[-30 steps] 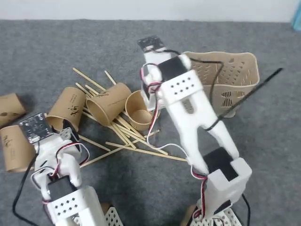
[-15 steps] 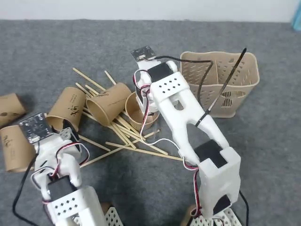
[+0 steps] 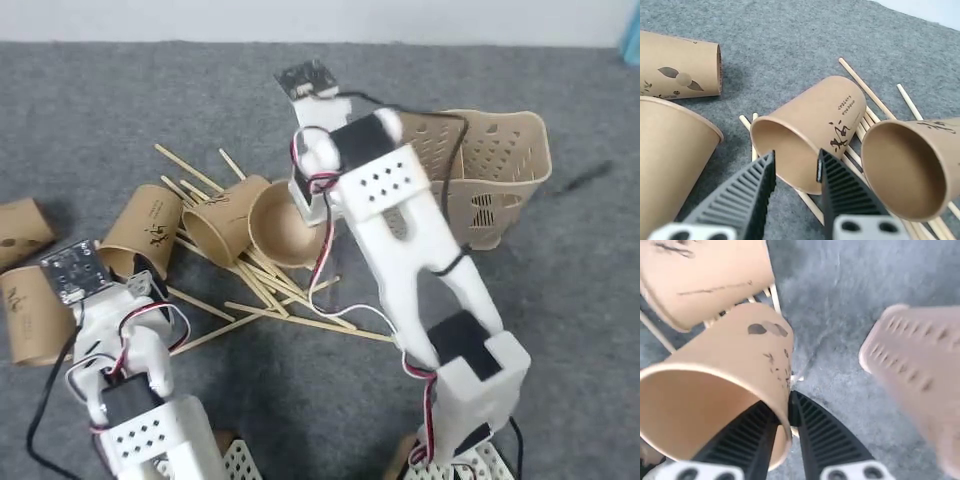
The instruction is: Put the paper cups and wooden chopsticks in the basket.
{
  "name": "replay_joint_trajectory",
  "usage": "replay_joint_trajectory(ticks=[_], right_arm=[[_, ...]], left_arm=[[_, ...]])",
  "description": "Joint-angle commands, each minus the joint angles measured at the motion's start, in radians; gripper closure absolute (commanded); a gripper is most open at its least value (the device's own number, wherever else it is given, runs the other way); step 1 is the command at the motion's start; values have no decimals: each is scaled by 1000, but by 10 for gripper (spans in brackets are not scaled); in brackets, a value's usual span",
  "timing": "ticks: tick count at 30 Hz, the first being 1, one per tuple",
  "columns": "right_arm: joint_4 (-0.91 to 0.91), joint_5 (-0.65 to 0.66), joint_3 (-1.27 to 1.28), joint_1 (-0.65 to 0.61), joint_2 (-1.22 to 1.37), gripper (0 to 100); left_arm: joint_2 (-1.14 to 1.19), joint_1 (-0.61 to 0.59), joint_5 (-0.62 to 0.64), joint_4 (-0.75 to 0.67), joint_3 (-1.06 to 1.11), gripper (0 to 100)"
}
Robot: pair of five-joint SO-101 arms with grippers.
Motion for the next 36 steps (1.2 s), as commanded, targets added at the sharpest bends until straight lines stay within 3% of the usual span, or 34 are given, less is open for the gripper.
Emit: replay_joint_trajectory(ticks=[1,9,18,36], right_arm=[[44,54,-152,73,-127,992],[44,247,-296,260,-378,992],[44,359,-278,648,-453,992],[44,391,-78,803,-323,992]], left_arm=[[-14,2,-12,-28,-4,865],[-14,2,-12,-29,-4,865],[-14,2,-12,-29,-4,865],[-14,2,-12,-26,-2,865]])
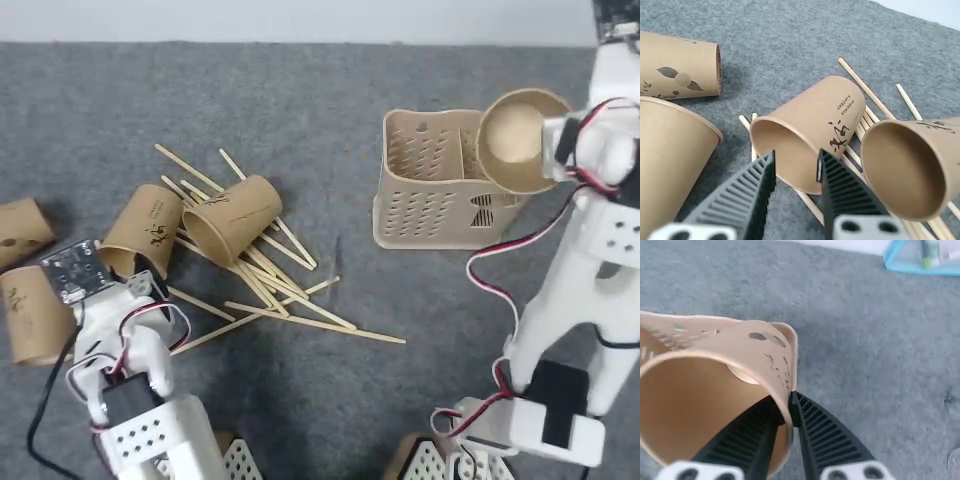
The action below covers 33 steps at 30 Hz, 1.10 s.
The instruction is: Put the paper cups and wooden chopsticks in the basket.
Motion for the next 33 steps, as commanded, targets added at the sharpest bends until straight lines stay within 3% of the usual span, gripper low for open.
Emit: replay_joint_trajectory(ticks=[1,9,15,18,22,27,33], right_arm=[[44,35,35,8,2,992],[4,55,48,8,110,991],[2,3,-2,7,120,775],[35,-44,-120,7,94,731],[41,-87,-221,13,30,731],[44,-104,-146,16,-117,745],[44,-52,170,15,-410,924]], left_arm=[[-14,0,-11,-26,-2,865],[-14,0,-11,-25,-2,865],[-14,0,-11,-25,-2,865],[-14,0,-11,-25,-2,865],[-14,0,-11,-25,-2,865],[-14,0,-11,-25,-2,865],[-14,0,-11,-25,-2,865]])
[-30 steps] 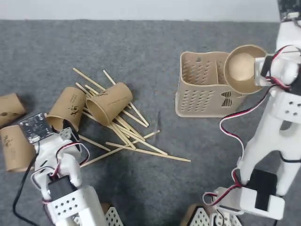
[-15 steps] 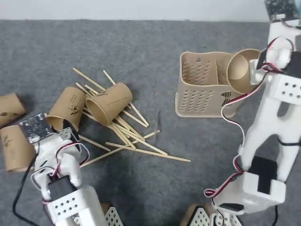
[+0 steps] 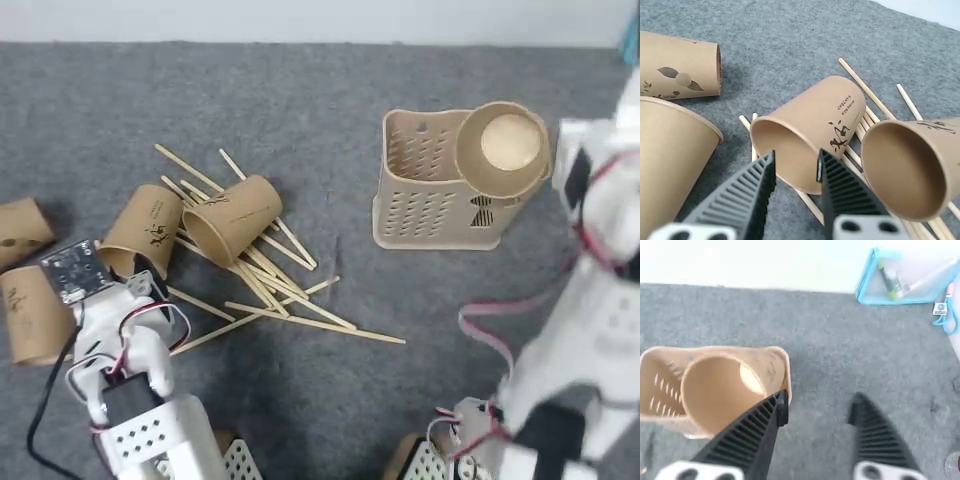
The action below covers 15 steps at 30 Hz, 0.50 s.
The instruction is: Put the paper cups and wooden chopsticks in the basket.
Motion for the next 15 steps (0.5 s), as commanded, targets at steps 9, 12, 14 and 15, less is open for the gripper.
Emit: replay_joint_trajectory(ticks=[9,12,14,15], right_arm=[[39,196,614,-24,-401,991],[27,233,733,-71,-420,991],[-47,224,802,-91,-430,991],[-88,213,833,-94,-432,991]], left_arm=[[-14,-2,-11,-26,-2,865],[-14,-2,-11,-26,-2,865],[-14,-2,-11,-26,-2,865],[-14,-2,-11,-26,-2,865]])
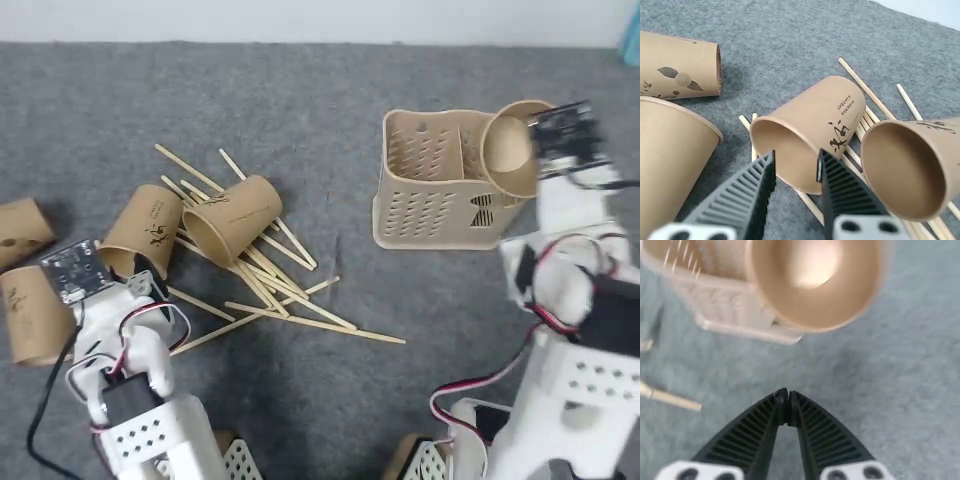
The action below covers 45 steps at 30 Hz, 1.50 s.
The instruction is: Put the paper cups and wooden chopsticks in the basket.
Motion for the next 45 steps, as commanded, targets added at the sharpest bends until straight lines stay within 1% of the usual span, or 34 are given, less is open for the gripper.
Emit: replay_joint_trajectory(ticks=[1,7,10,15,22,24,28,32,35,37,41,45], right_arm=[[-117,-6,86,-25,-28,991],[-360,-94,196,-25,-22,991],[-426,-138,195,-25,-31,990],[-443,-193,147,-25,-30,990],[-506,-267,149,-27,-28,990],[-493,-278,141,-27,-35,990],[-392,-258,124,-24,-87,989],[-275,-147,133,-25,-145,988],[-249,-91,198,-19,-147,986],[-257,-75,276,-19,-151,954],[-302,-66,431,-27,-157,852],[-423,-69,589,-27,-157,854]], left_arm=[[-14,-2,-11,-26,-2,865],[-14,-2,-11,-26,-2,865],[-14,-2,-11,-26,-2,865],[-14,-2,-11,-26,-2,865],[-14,-2,-11,-26,-2,865],[-14,-2,-11,-26,-2,865],[-14,-6,-11,-26,-5,865],[-14,-74,-3,-28,-24,865],[-14,-95,25,-11,-48,866],[-14,-115,52,23,-88,866],[-14,-170,97,81,-162,866],[-14,-172,103,157,-222,866]])
